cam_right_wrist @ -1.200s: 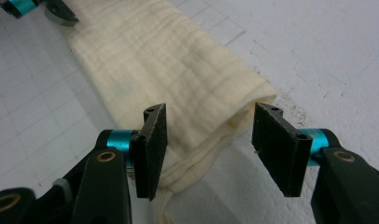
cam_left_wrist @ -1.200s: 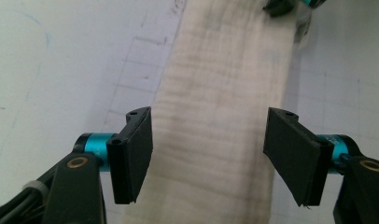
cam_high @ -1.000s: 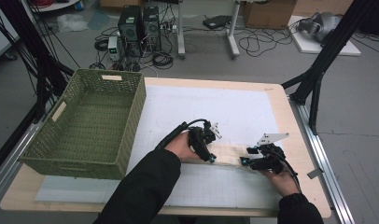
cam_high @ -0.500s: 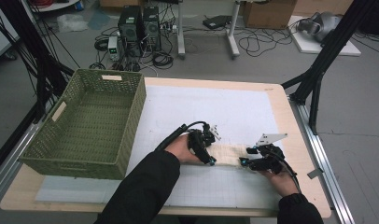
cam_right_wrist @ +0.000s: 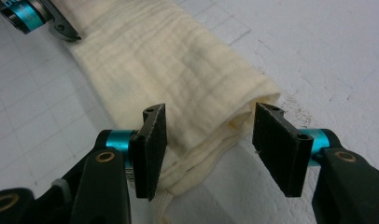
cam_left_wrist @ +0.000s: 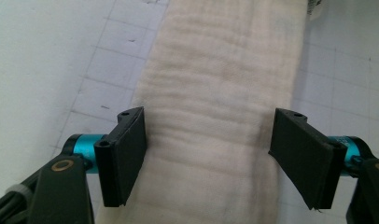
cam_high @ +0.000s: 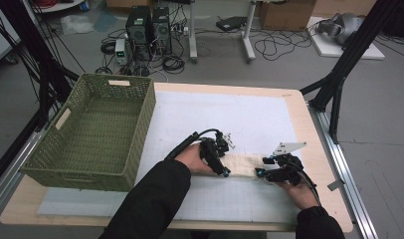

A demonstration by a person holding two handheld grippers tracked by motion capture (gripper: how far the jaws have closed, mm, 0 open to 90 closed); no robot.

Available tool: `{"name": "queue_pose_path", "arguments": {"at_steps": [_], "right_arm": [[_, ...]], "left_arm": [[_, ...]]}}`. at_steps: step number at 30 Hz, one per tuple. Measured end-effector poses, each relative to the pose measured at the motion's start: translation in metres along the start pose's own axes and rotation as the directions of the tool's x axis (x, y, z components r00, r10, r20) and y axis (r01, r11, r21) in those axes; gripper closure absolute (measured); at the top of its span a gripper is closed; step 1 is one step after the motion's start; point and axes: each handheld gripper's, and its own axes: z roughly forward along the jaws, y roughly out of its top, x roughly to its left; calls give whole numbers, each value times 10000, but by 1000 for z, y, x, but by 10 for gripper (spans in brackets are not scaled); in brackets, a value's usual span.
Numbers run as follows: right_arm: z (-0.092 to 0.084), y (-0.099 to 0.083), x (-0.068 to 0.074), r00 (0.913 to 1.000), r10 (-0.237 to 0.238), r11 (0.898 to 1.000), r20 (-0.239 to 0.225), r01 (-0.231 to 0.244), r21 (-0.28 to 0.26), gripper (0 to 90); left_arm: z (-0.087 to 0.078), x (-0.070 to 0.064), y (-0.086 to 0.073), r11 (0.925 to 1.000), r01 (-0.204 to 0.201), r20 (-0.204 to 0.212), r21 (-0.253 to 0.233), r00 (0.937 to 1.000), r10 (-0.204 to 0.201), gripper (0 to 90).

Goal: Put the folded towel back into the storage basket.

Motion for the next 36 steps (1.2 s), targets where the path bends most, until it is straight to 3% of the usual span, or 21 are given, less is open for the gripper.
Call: {"name": "queue_pose_path", "arguments": {"at_steps": [10,15,25,36], "right_arm": [[0,0,0,10000,-28,10000,-4,28,5,439],[0,-1,0,10000,49,10000,-31,-49,-9,429],[0,-1,0,10000,61,10000,-31,-61,-23,421],[0,-1,0,10000,33,10000,6,-33,-12,415]], "left_arm": [[1,-2,0,9998,-168,-134,94,9998,169,268],[1,-1,-2,9999,-60,-80,-156,10000,59,267],[1,-2,-2,9999,5,-45,-115,10000,-5,248],[3,-6,-1,9994,-323,-354,88,9988,326,226]]}}
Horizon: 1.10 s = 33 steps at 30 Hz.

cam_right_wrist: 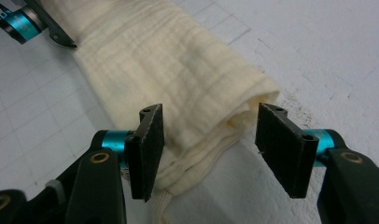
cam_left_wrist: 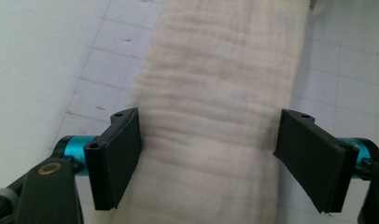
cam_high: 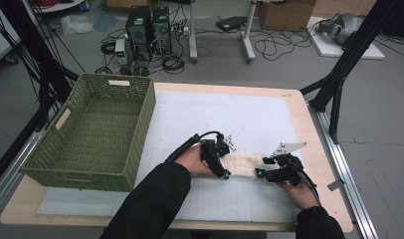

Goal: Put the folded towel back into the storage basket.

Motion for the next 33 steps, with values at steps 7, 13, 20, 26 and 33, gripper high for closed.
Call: {"name": "queue_pose_path", "arguments": {"at_steps": [7,13,20,26,33], "right_arm": [[0,0,1,10000,-34,10000,38,34,11,413],[-1,0,2,10000,-41,10000,89,41,14,410],[-1,1,3,9999,-70,10000,134,70,8,409],[-1,1,2,9999,-67,10000,140,67,-20,408],[-2,1,2,9999,-47,10000,139,48,-64,407]], "left_arm": [[1,-4,1,10000,-54,-316,57,9995,56,239],[1,-4,1,9999,-48,-338,124,9994,52,251],[2,-4,2,10000,39,-402,74,9992,-36,263],[0,-2,1,9999,145,-405,58,9991,-142,294],[-1,1,1,9997,240,-421,22,9988,-239,351]]}}
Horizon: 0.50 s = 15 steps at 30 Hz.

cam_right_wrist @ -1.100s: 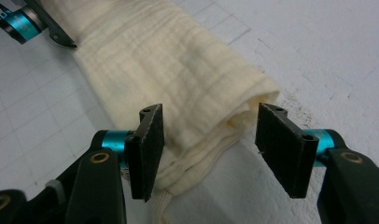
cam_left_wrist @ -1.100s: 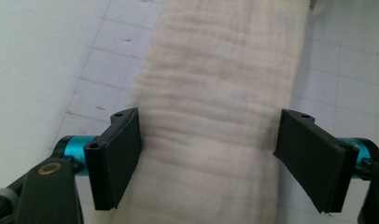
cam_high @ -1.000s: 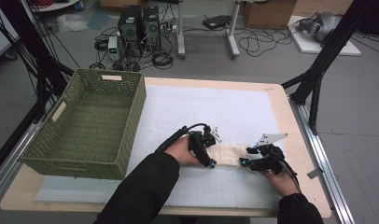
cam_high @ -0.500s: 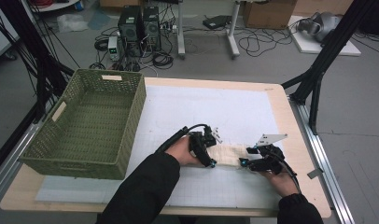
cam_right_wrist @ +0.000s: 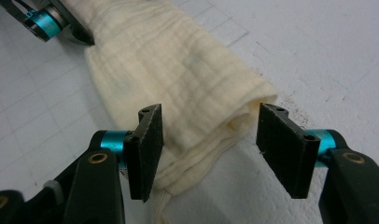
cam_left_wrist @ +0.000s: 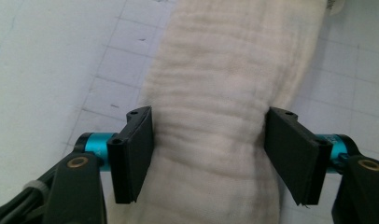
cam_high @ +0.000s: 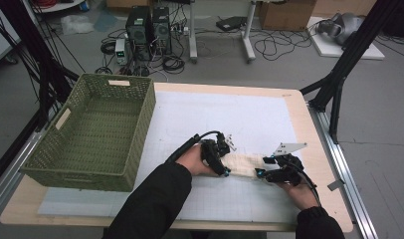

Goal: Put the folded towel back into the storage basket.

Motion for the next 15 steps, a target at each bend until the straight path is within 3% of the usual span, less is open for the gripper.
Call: {"name": "queue_pose_path", "arguments": {"at_steps": [15], "right_arm": [[-2,0,-1,10000,69,9999,45,-69,-146,401]], "left_arm": [[-2,5,3,9980,630,-329,61,9975,-627,523]]}}
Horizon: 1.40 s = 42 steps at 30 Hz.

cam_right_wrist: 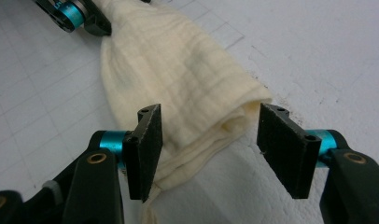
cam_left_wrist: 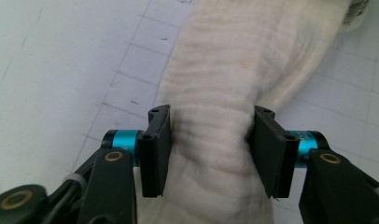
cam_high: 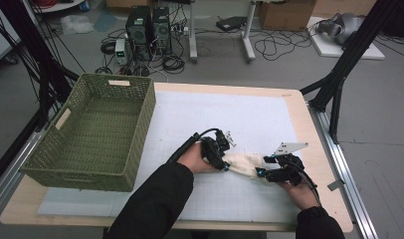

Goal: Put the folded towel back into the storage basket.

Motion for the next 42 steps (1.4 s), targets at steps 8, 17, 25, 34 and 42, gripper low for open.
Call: {"name": "queue_pose_path", "arguments": {"at_steps": [8,17,25,34,42], "right_arm": [[-3,-1,-2,9999,79,9999,93,-77,-137,390],[-10,-3,-1,9997,155,9995,214,-149,-263,358],[-18,-9,-1,9994,165,9994,297,-156,-308,315],[-28,-19,4,9987,358,9985,356,-343,-424,248],[-36,-27,6,9978,570,9962,342,-546,-673,199]], "left_arm": [[0,3,0,9994,335,-106,-115,9994,-337,608],[-1,4,-1,9983,552,-235,-187,9982,-556,686],[-1,7,-3,9965,760,-175,-357,9969,-767,766],[-1,8,-4,9933,1073,-138,-429,9941,-1080,784],[-2,10,-4,9908,1279,-33,-442,9917,-1282,794]]}}
